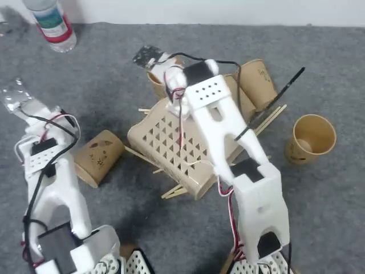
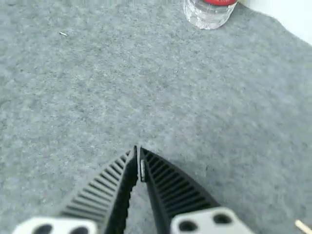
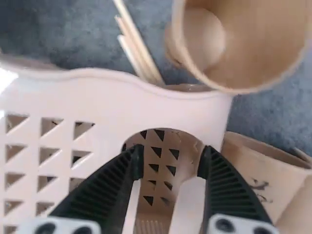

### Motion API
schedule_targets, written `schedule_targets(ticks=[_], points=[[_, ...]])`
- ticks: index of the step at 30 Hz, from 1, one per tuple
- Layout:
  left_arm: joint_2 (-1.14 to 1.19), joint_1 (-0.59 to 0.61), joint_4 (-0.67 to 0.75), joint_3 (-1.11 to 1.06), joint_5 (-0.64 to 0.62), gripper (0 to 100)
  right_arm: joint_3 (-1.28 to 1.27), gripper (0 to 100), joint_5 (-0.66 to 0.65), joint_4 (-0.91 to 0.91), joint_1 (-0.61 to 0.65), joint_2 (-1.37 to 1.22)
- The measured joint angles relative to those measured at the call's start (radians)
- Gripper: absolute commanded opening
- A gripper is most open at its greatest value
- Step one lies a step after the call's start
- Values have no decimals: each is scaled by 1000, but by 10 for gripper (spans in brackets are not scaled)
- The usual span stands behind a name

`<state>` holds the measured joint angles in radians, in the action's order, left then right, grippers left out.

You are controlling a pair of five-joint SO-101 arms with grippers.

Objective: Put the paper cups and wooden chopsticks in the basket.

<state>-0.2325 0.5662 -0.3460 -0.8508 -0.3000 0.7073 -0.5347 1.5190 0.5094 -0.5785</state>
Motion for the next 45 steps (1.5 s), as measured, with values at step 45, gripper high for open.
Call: schedule_targets(ticks=[45], points=[[-262, -255, 155, -327, 48, 14, 376, 201, -86, 137, -147, -166]])
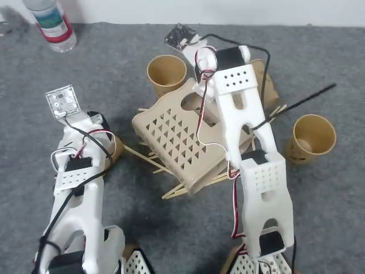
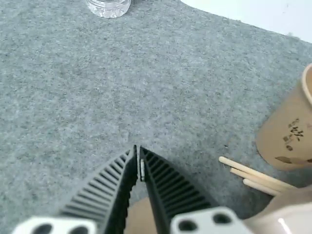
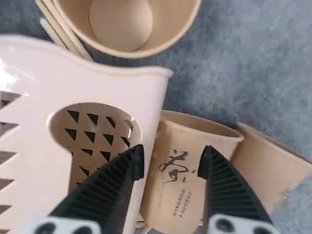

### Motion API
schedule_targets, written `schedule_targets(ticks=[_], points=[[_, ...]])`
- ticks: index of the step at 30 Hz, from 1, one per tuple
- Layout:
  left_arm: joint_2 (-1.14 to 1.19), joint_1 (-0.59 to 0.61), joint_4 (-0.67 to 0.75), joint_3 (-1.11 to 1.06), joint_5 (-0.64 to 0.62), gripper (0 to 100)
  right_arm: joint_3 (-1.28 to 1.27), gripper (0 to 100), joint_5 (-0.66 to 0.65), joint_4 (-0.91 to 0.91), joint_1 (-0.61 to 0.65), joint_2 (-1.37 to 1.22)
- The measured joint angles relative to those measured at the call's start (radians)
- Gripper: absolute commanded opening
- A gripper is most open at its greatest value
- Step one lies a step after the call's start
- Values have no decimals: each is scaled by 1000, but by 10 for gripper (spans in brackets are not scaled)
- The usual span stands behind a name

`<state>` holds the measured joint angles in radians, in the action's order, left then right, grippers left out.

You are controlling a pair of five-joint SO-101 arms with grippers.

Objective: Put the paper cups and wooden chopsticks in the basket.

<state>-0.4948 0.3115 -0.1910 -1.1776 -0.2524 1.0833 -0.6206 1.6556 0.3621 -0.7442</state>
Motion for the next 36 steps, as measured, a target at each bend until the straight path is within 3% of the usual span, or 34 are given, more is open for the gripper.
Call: schedule_targets(ticks=[32, 34, 36], points=[[0, 0, 2, -5, 0, 14, 129, 194, 0, 41, 78, -244], [0, 0, 2, -5, 0, 14, 129, 131, 0, 28, 78, -244], [0, 0, 2, -5, 0, 14, 140, 3, 0, 28, 81, -244]])
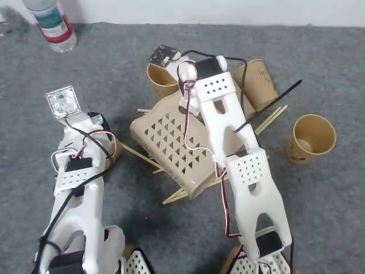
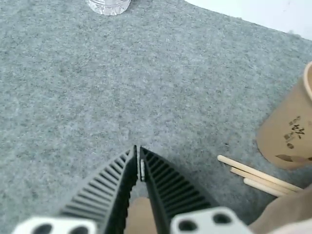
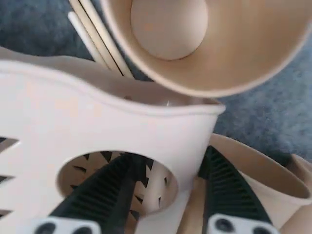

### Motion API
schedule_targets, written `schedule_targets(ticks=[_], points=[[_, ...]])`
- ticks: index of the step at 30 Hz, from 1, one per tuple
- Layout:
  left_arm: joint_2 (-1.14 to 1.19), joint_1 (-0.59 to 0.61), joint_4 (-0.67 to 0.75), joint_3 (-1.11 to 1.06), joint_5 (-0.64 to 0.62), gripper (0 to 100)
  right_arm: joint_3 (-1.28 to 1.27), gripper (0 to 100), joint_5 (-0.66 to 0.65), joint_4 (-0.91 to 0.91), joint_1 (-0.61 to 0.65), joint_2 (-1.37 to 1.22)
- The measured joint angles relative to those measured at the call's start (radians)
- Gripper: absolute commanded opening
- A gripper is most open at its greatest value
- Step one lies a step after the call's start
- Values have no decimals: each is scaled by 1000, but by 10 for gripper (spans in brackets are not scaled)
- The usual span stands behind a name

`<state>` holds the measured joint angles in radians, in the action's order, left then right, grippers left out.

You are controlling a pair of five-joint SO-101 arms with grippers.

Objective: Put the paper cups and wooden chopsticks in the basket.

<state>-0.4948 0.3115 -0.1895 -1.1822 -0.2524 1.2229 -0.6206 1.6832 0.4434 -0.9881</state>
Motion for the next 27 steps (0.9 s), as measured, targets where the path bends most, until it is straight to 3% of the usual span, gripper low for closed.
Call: schedule_targets(ticks=[3, 5, 17, 27], points=[[0, 0, 0, 0, 0, 14, 49, 40, -23, 0, -5, 0], [0, -2, 0, 0, 0, 14, 80, 2, -57, 5, -2, 0], [0, -5, 0, 0, 0, 14, 330, 6, -84, 74, 0, 87], [0, -5, 6, 0, 0, 14, 342, 6, 68, 74, 0, 387]])
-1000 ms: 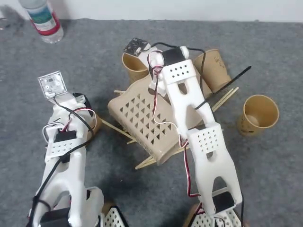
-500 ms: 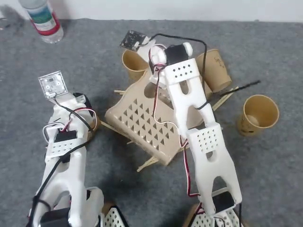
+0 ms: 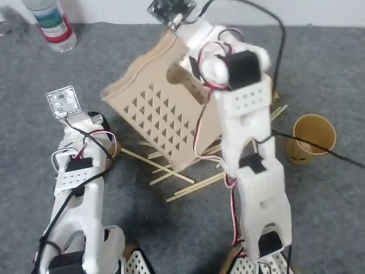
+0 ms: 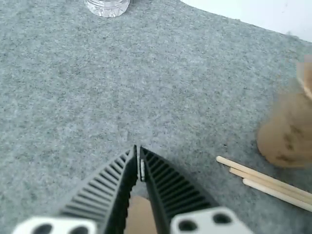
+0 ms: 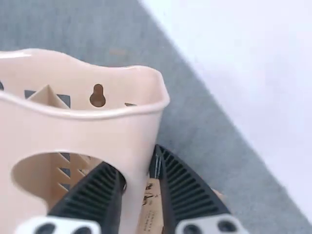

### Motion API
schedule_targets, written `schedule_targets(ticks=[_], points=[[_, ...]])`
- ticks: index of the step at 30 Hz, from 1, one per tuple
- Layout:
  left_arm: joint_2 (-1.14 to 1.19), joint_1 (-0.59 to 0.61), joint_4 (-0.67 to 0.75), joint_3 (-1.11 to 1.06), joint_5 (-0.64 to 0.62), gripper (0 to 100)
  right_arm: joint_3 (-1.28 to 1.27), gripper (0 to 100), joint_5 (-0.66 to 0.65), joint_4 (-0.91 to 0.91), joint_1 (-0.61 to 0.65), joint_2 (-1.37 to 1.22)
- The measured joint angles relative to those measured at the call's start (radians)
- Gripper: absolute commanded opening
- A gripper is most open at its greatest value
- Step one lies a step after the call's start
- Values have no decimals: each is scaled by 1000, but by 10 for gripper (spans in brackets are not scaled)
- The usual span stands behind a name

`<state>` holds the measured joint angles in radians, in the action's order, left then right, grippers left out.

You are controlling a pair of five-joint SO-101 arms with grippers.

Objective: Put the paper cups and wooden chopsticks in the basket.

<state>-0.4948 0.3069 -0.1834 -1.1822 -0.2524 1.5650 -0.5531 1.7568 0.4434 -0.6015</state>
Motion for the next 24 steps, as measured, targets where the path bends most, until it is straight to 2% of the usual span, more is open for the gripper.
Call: schedule_targets(ticks=[16, 24], points=[[0, 0, 0, -2, 0, 14, -26, 6, 115, 2, 2, 611], [0, 0, 0, -2, 0, 14, -483, 6, 144, 2, -89, 996]])
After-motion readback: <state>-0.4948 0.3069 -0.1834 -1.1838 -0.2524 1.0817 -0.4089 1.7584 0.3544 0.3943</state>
